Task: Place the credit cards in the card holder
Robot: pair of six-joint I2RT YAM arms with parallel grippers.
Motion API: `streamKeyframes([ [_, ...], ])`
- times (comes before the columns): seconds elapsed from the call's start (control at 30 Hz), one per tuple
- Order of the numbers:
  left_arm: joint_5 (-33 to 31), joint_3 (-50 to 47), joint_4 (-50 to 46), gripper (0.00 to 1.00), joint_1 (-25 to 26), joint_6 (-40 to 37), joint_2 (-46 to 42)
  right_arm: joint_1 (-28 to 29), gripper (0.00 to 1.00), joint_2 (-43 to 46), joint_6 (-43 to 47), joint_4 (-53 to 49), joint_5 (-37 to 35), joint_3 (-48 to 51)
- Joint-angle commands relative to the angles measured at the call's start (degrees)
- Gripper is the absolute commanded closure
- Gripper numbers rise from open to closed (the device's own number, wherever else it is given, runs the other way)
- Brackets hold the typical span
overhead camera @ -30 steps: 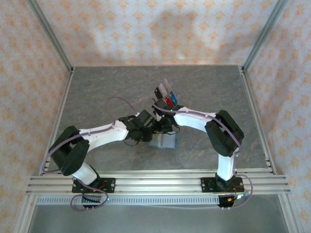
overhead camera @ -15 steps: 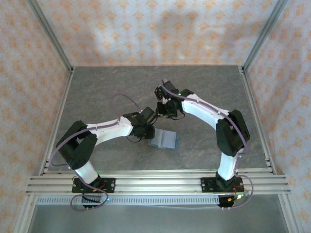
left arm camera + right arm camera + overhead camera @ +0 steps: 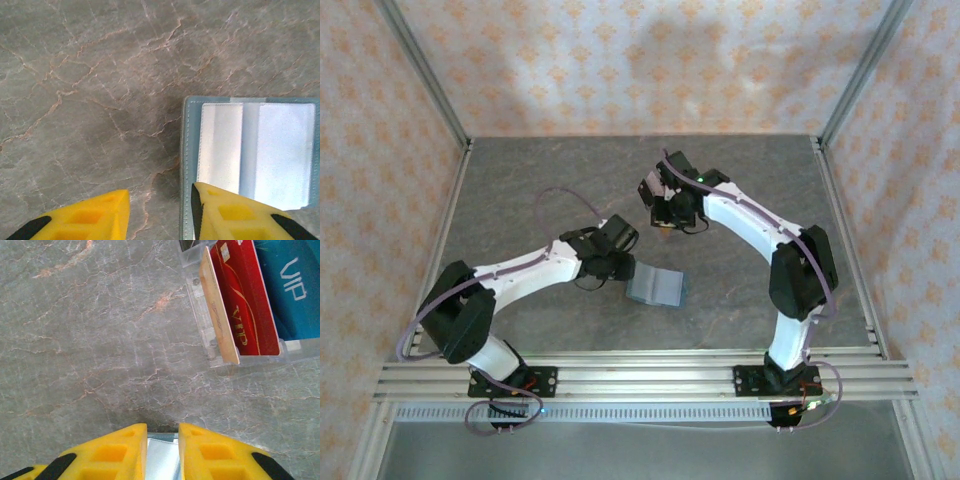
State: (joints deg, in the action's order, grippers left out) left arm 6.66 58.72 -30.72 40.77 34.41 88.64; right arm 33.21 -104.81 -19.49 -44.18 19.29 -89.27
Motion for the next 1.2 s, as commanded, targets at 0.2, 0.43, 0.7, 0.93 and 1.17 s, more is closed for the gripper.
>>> streamKeyframes([
  [0.2, 3.2, 5.1, -0.7, 0.59, -0.3, -2.0, 6.2, -0.8, 0.72, -1.9, 3.5, -5.3, -7.5, -5.4],
  [0.43, 1.2, 4.6, -0.4, 0.6, -0.2, -2.2, 10.0, -1.0, 0.68, -6.8, 6.1, -8.7, -10.9, -11.4],
  [0.7, 0.7, 1.0, 2.0, 0.6, -0.2, -1.3, 11.2, -1.0, 0.69, -15.3, 9.2, -12.6, -12.6, -20.5],
  [0.93, 1.2, -0.9, 3.1, 0.61, -0.2, -0.7, 11.0, -1.0, 0.7, -20.8, 10.9, -15.1, -14.3, -26.5],
  [1.17, 1.9, -2.0, 4.4, 0.61, -0.2, 0.2, 11.3, -0.9, 0.76, -24.8, 12.6, -16.4, -16.4, -29.9],
])
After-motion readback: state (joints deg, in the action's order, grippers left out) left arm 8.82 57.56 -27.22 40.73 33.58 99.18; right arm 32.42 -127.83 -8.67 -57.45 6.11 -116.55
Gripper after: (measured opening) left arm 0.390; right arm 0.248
